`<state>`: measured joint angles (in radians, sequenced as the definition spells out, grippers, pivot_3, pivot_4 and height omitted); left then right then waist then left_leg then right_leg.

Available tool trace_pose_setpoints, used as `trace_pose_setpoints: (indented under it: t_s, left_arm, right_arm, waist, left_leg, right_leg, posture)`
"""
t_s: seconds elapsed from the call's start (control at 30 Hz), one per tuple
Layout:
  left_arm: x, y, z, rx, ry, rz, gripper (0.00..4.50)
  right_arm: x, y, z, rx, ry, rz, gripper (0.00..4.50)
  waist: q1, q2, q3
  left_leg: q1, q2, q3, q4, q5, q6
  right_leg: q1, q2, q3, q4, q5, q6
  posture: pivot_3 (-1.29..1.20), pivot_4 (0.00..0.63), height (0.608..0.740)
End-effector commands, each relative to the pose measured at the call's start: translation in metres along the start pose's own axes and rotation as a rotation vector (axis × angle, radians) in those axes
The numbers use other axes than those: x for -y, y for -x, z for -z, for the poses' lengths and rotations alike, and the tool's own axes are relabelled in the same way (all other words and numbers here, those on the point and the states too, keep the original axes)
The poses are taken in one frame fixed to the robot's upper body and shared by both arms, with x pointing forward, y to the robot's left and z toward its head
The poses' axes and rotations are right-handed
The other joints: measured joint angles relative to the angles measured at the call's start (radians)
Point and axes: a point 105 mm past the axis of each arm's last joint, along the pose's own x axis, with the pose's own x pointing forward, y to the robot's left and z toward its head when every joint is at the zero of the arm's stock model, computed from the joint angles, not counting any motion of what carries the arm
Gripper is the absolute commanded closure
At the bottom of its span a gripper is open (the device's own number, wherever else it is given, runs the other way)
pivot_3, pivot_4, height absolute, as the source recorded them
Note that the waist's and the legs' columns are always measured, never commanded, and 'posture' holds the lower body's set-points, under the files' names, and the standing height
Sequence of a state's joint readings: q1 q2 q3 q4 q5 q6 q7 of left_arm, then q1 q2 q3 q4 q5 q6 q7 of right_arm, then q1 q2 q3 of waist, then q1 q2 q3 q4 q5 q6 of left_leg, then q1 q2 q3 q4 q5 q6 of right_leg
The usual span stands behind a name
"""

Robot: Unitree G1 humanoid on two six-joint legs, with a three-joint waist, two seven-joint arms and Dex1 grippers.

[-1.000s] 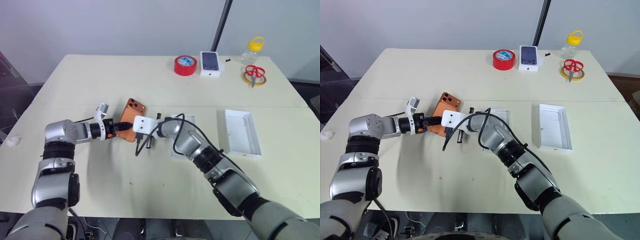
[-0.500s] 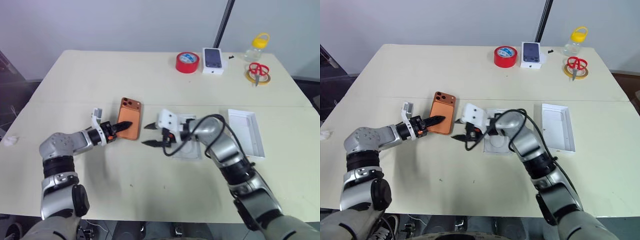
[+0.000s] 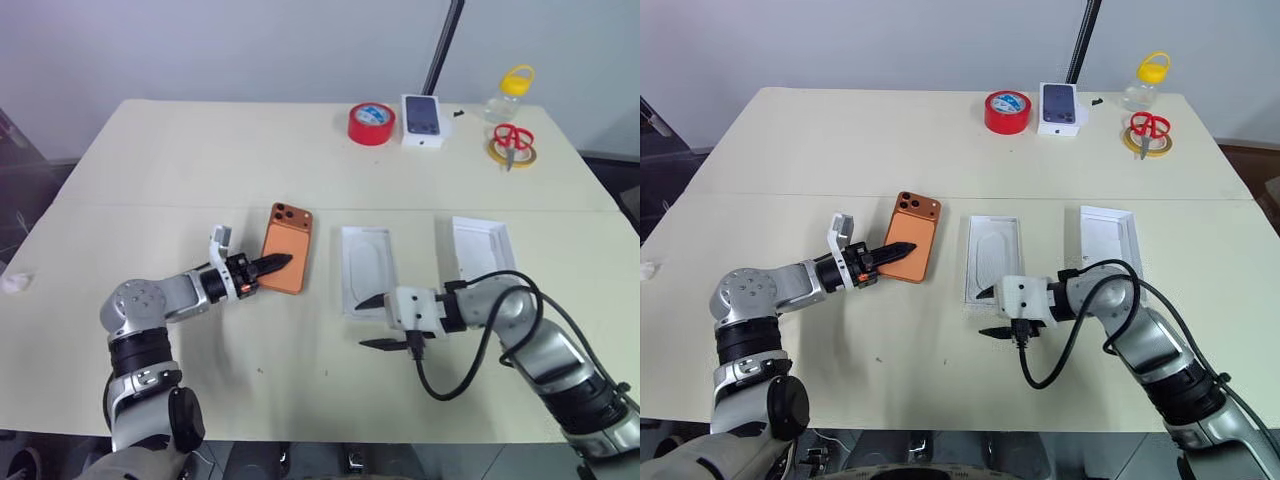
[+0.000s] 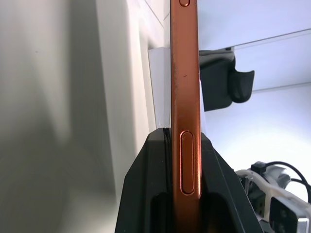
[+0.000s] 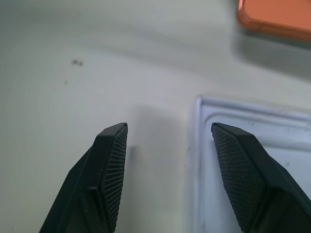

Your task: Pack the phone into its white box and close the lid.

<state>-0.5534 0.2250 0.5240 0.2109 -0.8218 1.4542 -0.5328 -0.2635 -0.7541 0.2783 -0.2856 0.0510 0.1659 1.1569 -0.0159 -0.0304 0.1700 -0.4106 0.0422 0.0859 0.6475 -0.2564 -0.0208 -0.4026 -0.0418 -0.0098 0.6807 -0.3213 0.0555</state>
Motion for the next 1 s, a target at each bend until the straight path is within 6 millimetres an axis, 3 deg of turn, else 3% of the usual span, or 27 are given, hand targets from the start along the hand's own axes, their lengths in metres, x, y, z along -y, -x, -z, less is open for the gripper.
trace_pose_setpoints:
  t_s: [0.03, 0.07, 0.17, 0.27, 0.4, 0.57, 0.67, 0.77, 1.0]
  left_arm:
    - [0.019, -0.002, -0.009, 0.021, -0.057, 0.062, 4.38]
    - [0.019, -0.003, -0.009, 0.02, -0.059, 0.059, 4.38]
    - [0.019, -0.003, -0.009, 0.018, -0.06, 0.057, 4.38]
    - [0.019, -0.004, -0.011, 0.021, -0.065, 0.051, 4.38]
    - [0.02, -0.006, -0.01, 0.016, -0.059, 0.05, 4.38]
    - [0.033, -0.017, -0.012, 0.021, -0.083, 0.078, 4.38]
    - [0.048, -0.029, -0.013, 0.028, -0.089, 0.114, 4.38]
    - [0.057, -0.037, -0.012, 0.044, -0.087, 0.134, 4.38]
    - [0.056, -0.044, -0.001, 0.023, -0.068, 0.129, 4.38]
  right_arm:
    - [0.005, 0.009, 0.0, -0.007, 0.026, 0.044, 1.64]
    - [0.003, 0.009, 0.001, -0.007, 0.017, 0.033, 1.64]
    - [0.004, 0.009, 0.003, -0.007, 0.008, 0.046, 2.45]
    - [0.006, 0.008, 0.001, 0.005, 0.0, 0.058, 2.45]
    - [0.01, 0.006, 0.002, -0.004, -0.001, 0.082, 4.21]
    - [0.012, -0.003, -0.009, 0.026, -0.018, 0.105, 4.21]
    - [0.021, -0.015, -0.024, 0.08, -0.054, 0.141, 4.21]
    - [0.03, -0.025, -0.026, 0.068, -0.045, 0.183, 4.21]
    - [0.028, -0.034, -0.035, 0.092, -0.05, 0.165, 4.21]
  waist:
    - [0.002, -0.002, 0.001]
    - [0.002, -0.003, 0.002]
    - [0.002, -0.005, 0.003]
    - [0.002, -0.005, 0.003]
    - [0.002, -0.005, 0.003]
    - [0.004, -0.006, 0.003]
    - [0.004, -0.006, 0.004]
    - [0.002, -0.006, 0.004]
    - [0.002, -0.006, 0.004]
  left_leg:
    - [0.0, 0.0, 0.0, 0.0, 0.0, 0.0]
    - [0.0, 0.0, 0.0, 0.0, 0.0, 0.0]
    - [0.0, 0.0, 0.0, 0.0, 0.0, -0.001]
    - [0.0, 0.0, 0.0, 0.0, 0.003, -0.005]
    - [0.0, 0.0, 0.0, 0.0, 0.003, -0.005]
    - [0.0, 0.0, 0.0, 0.001, 0.004, -0.006]
    - [0.0, 0.0, 0.0, 0.001, 0.004, -0.006]
    - [0.0, 0.0, 0.0, 0.002, 0.004, -0.006]
    - [0.0, 0.0, 0.0, 0.001, 0.005, -0.007]
  right_leg:
    - [0.0, 0.0, 0.0, 0.0, 0.0, 0.0]
    - [0.0, 0.0, 0.0, 0.0, 0.0, 0.0]
    - [0.0, 0.0, 0.0, 0.0, 0.0, 0.0]
    - [0.0, 0.0, 0.0, 0.0, 0.0, 0.0]
    - [0.001, 0.0, 0.0, 0.0, 0.0, 0.0]
    - [0.001, 0.0, 0.0, 0.0, 0.0, 0.001]
    - [0.001, 0.0, 0.0, 0.0, 0.0, 0.002]
    - [0.002, 0.0, 0.0, 0.0, 0.001, 0.002]
    - [0.001, 0.001, 0.0, 0.0, 0.001, 0.003]
  posture:
    - [0.0, 0.15, 0.74]
    - [0.0, 0.15, 0.74]
    - [0.0, 0.15, 0.74]
    - [0.0, 0.15, 0.74]
    - [0.0, 0.15, 0.74]
    - [0.0, 0.15, 0.74]
    - [0.0, 0.15, 0.74]
    - [0.0, 0.15, 0.74]
    - [0.0, 0.15, 0.74]
